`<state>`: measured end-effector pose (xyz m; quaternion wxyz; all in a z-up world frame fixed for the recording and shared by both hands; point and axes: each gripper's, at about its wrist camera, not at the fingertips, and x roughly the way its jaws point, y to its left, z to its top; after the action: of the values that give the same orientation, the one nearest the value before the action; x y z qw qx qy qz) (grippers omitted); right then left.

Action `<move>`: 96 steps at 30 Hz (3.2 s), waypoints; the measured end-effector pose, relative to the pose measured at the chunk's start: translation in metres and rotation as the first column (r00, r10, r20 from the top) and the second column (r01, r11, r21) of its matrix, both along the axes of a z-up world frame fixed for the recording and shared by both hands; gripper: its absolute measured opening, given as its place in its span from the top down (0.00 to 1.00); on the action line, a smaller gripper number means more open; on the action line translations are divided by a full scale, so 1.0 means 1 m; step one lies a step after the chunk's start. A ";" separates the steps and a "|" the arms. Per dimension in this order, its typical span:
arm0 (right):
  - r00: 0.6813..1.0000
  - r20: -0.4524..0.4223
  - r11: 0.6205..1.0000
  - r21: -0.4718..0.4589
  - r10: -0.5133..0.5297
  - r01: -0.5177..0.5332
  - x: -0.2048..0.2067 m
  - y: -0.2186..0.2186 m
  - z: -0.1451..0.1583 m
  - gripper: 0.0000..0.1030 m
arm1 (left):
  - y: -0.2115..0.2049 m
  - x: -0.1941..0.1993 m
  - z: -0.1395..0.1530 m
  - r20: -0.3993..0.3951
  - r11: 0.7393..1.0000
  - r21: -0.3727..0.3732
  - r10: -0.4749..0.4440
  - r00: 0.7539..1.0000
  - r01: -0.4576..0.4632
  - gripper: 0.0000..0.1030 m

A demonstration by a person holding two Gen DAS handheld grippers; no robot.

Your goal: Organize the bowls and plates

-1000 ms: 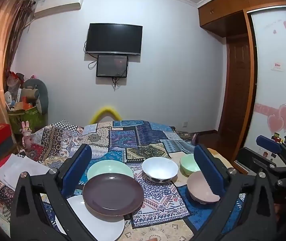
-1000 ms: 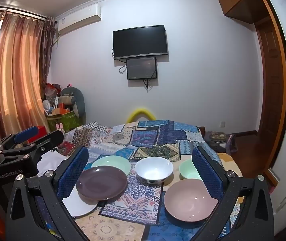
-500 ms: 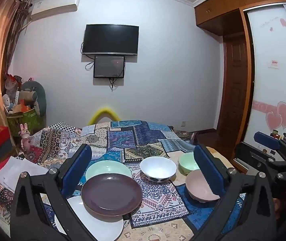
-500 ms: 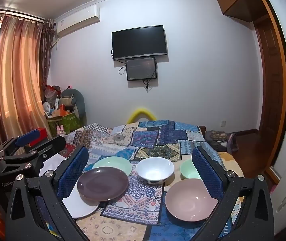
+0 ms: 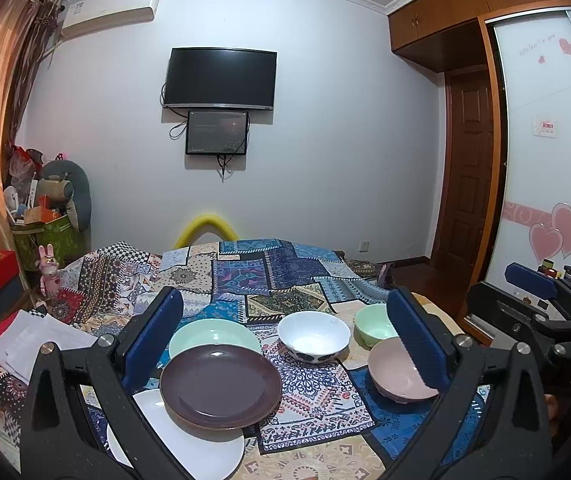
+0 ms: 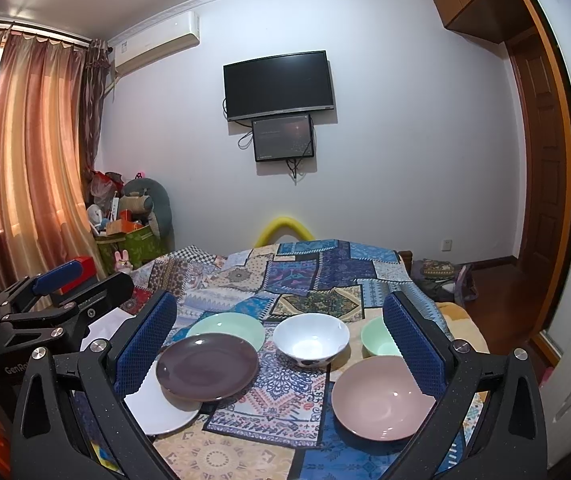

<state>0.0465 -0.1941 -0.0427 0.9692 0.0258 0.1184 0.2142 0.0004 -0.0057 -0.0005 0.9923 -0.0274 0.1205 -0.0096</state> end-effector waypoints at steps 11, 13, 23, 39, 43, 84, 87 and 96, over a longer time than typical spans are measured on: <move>1.000 -0.009 1.000 0.005 0.003 -0.003 0.002 -0.001 -0.003 0.00 | -0.003 0.003 -0.003 0.000 1.000 0.001 0.001 1.000 -0.001 0.00; 1.000 -0.009 1.000 0.005 0.002 -0.002 0.001 -0.001 -0.004 0.00 | -0.003 0.004 -0.002 0.000 1.000 -0.001 0.001 1.000 -0.001 0.00; 1.000 -0.015 1.000 0.008 0.006 -0.006 0.003 -0.001 -0.004 0.00 | -0.003 0.002 -0.007 0.000 1.000 0.000 0.008 1.000 -0.008 0.00; 1.000 -0.017 1.000 0.011 0.008 -0.008 0.003 0.001 -0.003 0.00 | -0.002 -0.001 -0.007 0.005 1.000 -0.001 0.011 1.000 -0.011 0.00; 1.000 -0.016 1.000 0.011 0.008 -0.008 0.003 0.000 -0.004 0.00 | -0.003 -0.002 -0.007 0.005 1.000 0.000 0.012 1.000 -0.012 0.00; 0.892 -0.446 0.986 -0.103 0.070 -0.129 0.112 0.102 -0.117 0.00 | 0.154 0.109 -0.142 -0.408 0.987 -0.075 0.097 0.908 -0.139 0.15; 0.889 -0.454 0.985 -0.119 0.055 -0.122 0.120 0.108 -0.124 0.06 | 0.165 0.121 -0.154 -0.442 0.988 -0.081 0.082 0.893 -0.130 0.23; 0.820 -0.568 0.981 -0.107 0.074 -0.162 0.151 0.121 -0.149 0.26 | 0.192 0.160 -0.188 -0.571 0.991 -0.101 0.016 0.821 -0.090 0.42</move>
<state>0.1978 -0.0729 -0.1913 0.8756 0.0068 0.4150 0.2473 0.1600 0.1864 -0.1884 0.9075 -0.0937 0.4090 0.0191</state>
